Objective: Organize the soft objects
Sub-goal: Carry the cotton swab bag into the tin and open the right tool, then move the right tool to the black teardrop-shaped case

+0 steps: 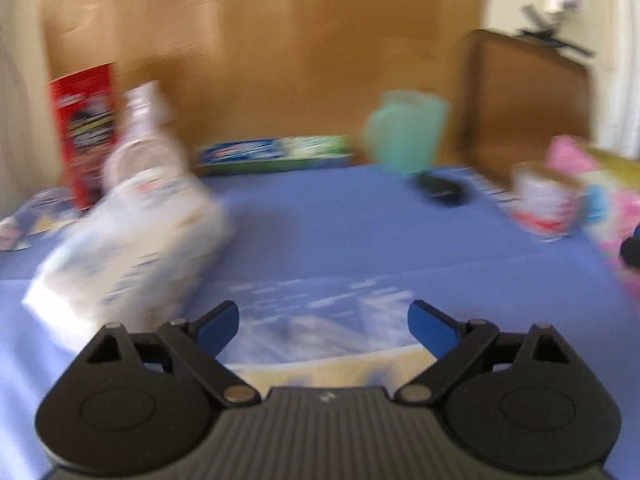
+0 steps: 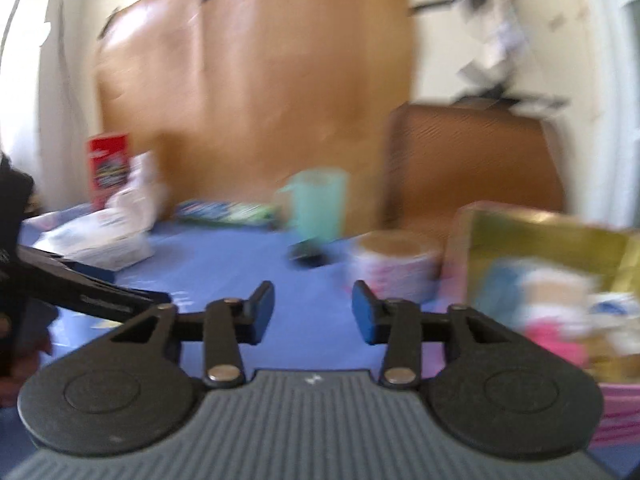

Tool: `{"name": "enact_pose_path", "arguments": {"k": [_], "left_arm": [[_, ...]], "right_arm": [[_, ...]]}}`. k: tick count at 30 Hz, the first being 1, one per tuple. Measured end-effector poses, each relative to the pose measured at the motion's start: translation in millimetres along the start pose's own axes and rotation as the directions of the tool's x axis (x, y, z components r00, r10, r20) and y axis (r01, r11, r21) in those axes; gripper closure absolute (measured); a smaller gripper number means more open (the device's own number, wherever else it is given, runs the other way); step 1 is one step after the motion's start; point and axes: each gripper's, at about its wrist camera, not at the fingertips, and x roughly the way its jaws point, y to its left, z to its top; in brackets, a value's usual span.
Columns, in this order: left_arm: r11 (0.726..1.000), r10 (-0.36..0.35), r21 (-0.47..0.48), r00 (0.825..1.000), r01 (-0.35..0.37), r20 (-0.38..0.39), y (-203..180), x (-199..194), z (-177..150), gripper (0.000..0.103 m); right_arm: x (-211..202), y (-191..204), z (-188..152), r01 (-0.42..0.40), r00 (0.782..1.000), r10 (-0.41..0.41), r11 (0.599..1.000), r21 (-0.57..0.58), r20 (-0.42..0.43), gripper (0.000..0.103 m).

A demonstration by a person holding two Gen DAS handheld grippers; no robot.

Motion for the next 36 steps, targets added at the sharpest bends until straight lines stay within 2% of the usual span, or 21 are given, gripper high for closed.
{"name": "enact_pose_path", "arguments": {"k": [1, 3, 4, 8, 10, 13, 16, 17, 18, 20, 23, 27, 31, 36], "left_arm": [[0.999, -0.001, -0.053, 0.998, -0.002, -0.060, 10, 9, 0, 0.010], [0.989, -0.050, -0.141, 0.999, 0.048, -0.016, 23, 6, 2, 0.008], [0.986, -0.059, -0.157, 0.998, 0.054, -0.024, 25, 8, 2, 0.009], [0.988, -0.062, -0.140, 0.998, 0.059, -0.017, 24, 8, 3, 0.010], [0.987, -0.066, -0.146, 0.998, 0.063, -0.012, 25, 9, 3, 0.011], [0.985, -0.066, -0.162, 0.998, 0.065, -0.005, 24, 8, 3, 0.012], [0.985, -0.071, -0.158, 0.997, 0.070, -0.002, 24, 7, 3, 0.012], [0.985, -0.072, -0.158, 0.997, 0.071, -0.001, 23, 7, 3, 0.012], [0.985, -0.073, -0.159, 0.997, 0.072, 0.000, 24, 7, 2, 0.012], [0.984, -0.075, -0.162, 0.997, 0.074, -0.001, 24, 8, 2, 0.012], [0.984, -0.074, -0.160, 0.997, 0.073, -0.003, 23, 8, 2, 0.012], [0.986, -0.072, -0.151, 0.997, 0.070, -0.009, 21, 9, 2, 0.010], [0.989, -0.065, -0.133, 0.998, 0.062, -0.018, 19, 10, 2, 0.008], [0.996, -0.057, -0.074, 0.997, 0.053, -0.048, 10, 11, 1, 0.000]], "right_arm": [[14, 5, 5, -0.025, 0.999, 0.025, 1.000, 0.007, -0.023, 0.060], [47, 13, 16, -0.039, 0.997, 0.041, 0.999, 0.024, -0.061, 0.060], [64, 16, 21, -0.035, 0.996, 0.037, 0.999, 0.028, -0.078, 0.060], [140, 28, 42, 0.015, 0.989, -0.017, 1.000, -0.016, -0.150, 0.058], [175, 36, 48, 0.070, 0.981, -0.082, 0.995, -0.077, -0.176, 0.055], [223, 43, 53, 0.117, 0.957, -0.154, 0.981, -0.158, -0.244, 0.043], [259, 32, 47, 0.171, 0.913, -0.213, 0.974, -0.150, -0.348, 0.038], [260, 23, 46, 0.178, 0.918, -0.201, 0.979, -0.097, -0.341, 0.040], [262, 17, 45, 0.173, 0.918, -0.176, 0.984, -0.041, -0.355, 0.050], [254, 13, 43, 0.128, 0.927, -0.112, 0.992, 0.021, -0.357, 0.052], [230, 28, 30, 0.077, 0.942, -0.087, 0.996, -0.044, -0.324, 0.052], [183, 44, 12, -0.041, 0.947, 0.026, 0.998, -0.042, -0.320, 0.051], [123, 57, -14, -0.153, 0.939, 0.123, 0.986, -0.071, -0.321, 0.051], [52, 62, -41, -0.226, 0.931, 0.184, 0.969, -0.103, -0.316, 0.051]]}}
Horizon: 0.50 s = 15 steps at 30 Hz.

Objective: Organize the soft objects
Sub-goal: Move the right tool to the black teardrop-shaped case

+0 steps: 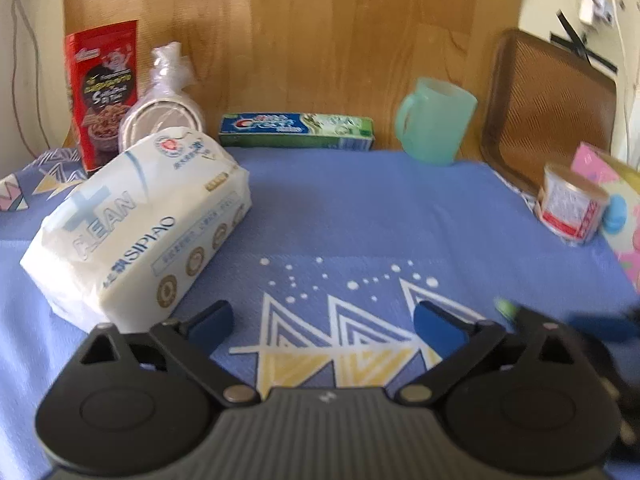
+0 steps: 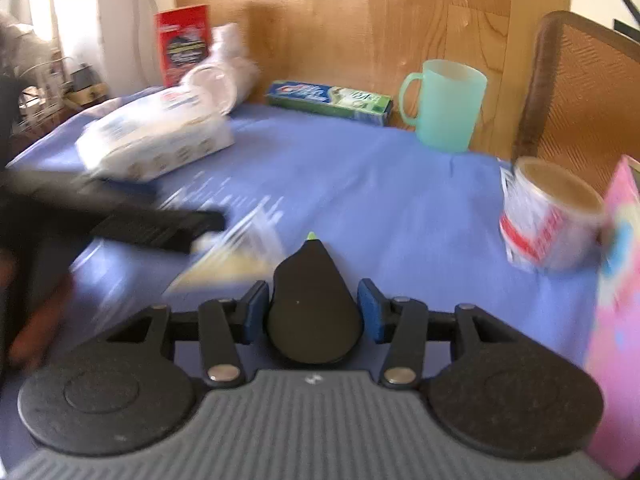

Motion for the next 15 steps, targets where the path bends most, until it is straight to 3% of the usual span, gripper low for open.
{"name": "enact_pose_path", "arguments": {"k": [2, 6, 10, 15], "left_arm": [[0.999, 0.016, 0.035, 1.000, -0.016, -0.013, -6, 0, -2, 0.000], [0.998, 0.030, 0.064, 0.999, -0.029, -0.012, -11, -1, -4, 0.000], [0.998, 0.026, 0.059, 1.000, -0.026, -0.015, -10, -1, -4, 0.000], [0.998, 0.024, 0.056, 1.000, -0.023, -0.016, -10, -1, -4, 0.000]], "right_arm": [[-18, 5, -12, 0.005, 1.000, -0.005, 1.000, -0.001, 0.012, 0.051], [-38, 12, -41, 0.080, 0.994, -0.079, 0.997, -0.006, 0.074, 0.020], [-40, 7, -49, 0.118, 0.983, -0.122, 0.992, 0.041, 0.136, 0.020], [-39, -5, -48, 0.061, 0.988, -0.074, 0.994, 0.096, 0.137, 0.020]]}}
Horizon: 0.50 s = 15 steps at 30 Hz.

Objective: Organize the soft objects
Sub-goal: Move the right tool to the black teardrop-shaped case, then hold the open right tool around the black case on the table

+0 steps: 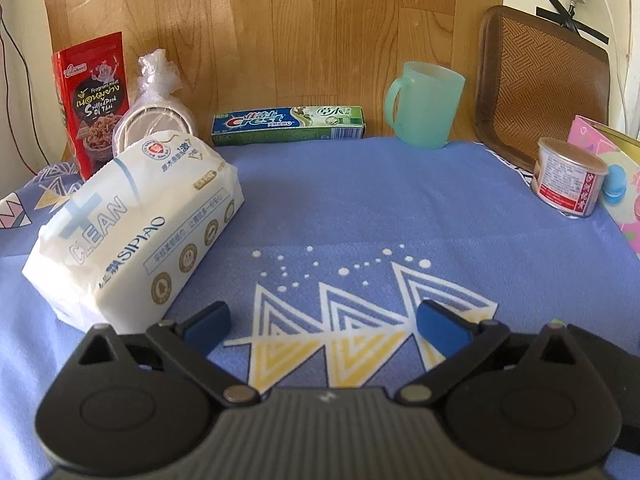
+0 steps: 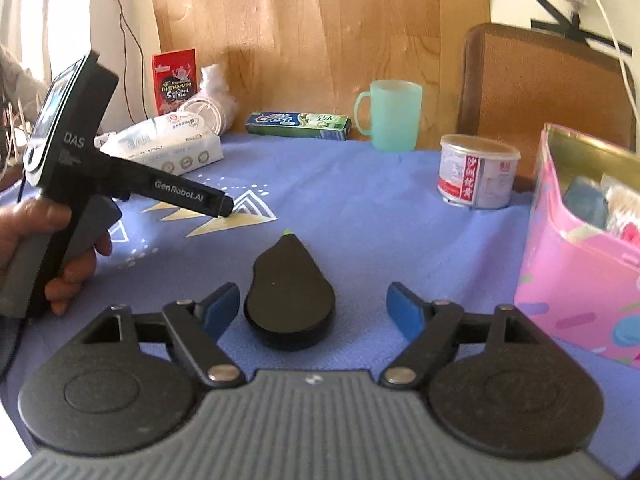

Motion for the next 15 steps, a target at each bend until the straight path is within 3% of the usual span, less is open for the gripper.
{"name": "enact_pose_path", "arguments": {"k": [15], "left_arm": [[1.000, -0.001, 0.000, 1.000, 0.001, 0.000, 0.0, 0.3, -0.1, 0.000]], "right_arm": [[-8.0, -4.2, -3.2, -0.055, 0.998, 0.055, 0.998, 0.015, 0.016, 0.021]]}}
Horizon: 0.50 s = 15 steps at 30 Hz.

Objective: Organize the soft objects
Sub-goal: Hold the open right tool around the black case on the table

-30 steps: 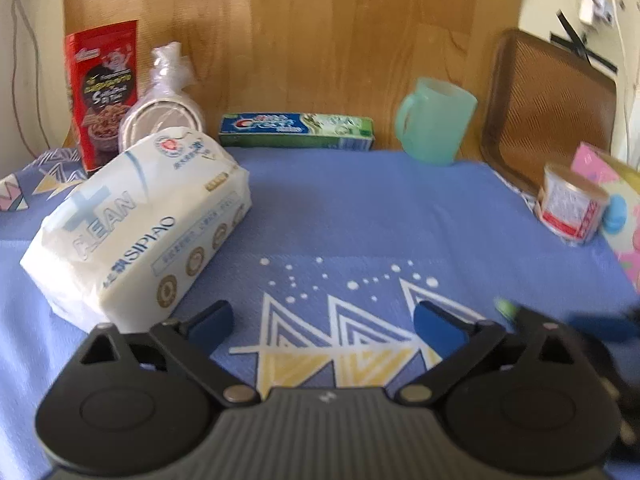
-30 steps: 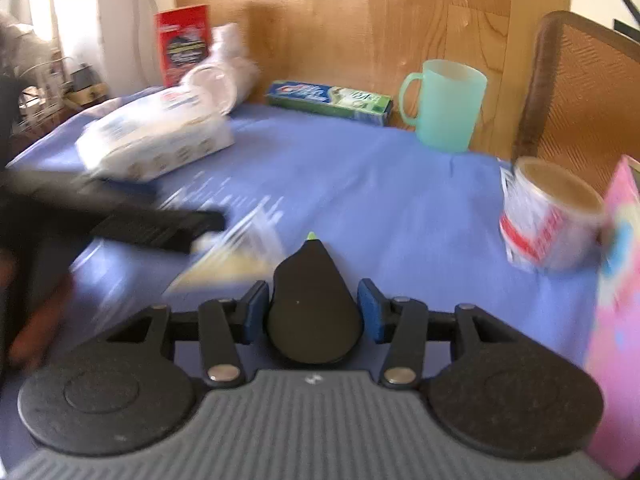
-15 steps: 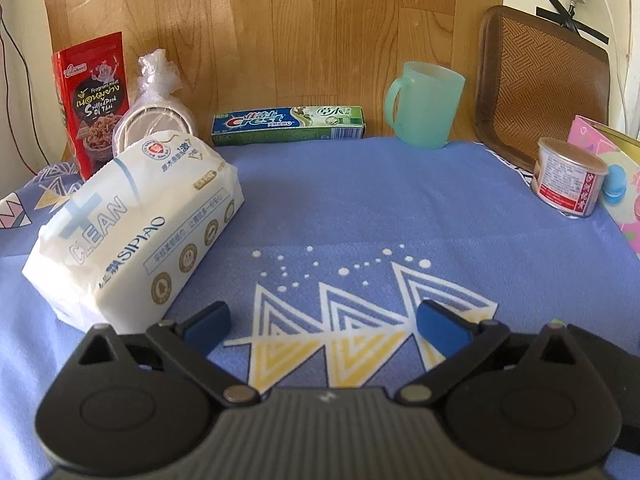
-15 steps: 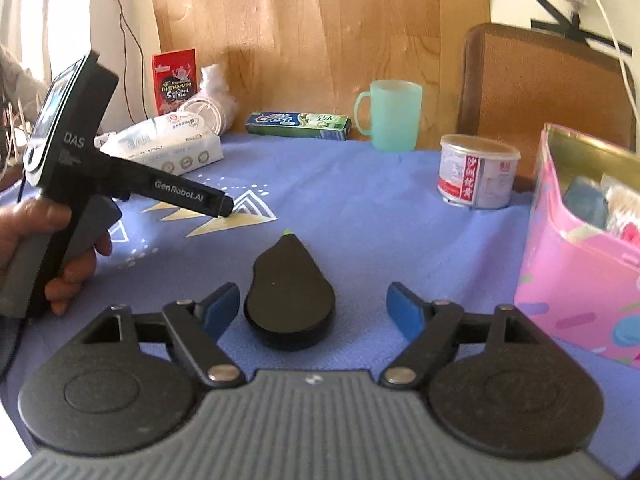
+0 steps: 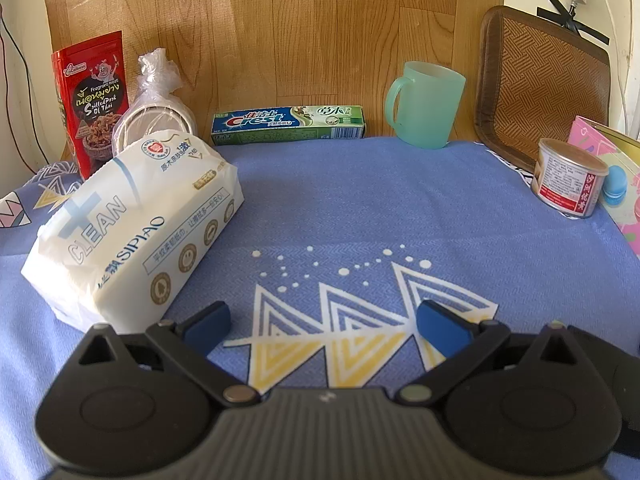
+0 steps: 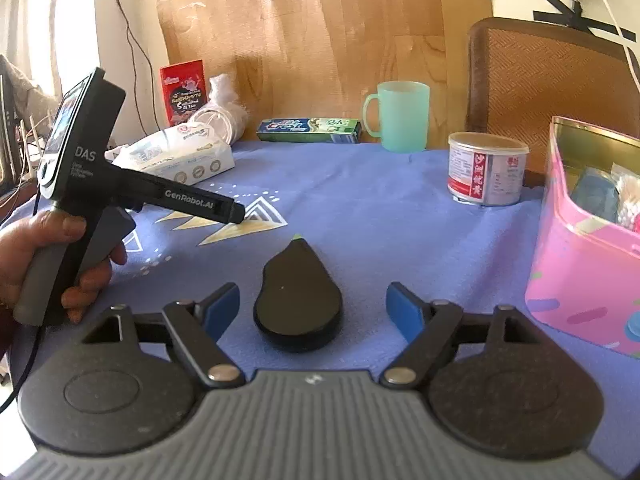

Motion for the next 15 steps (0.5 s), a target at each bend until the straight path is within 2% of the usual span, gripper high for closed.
{"name": "enact_pose_path", "arguments": {"k": [15], "left_arm": [[1.000, 0.000, -0.001, 1.000, 0.000, 0.000, -0.1, -0.4, 0.0, 0.000]], "right_arm": [[0.8, 0.6, 0.0, -0.004, 1.000, 0.004, 1.000, -0.015, -0.008, 0.022]]}}
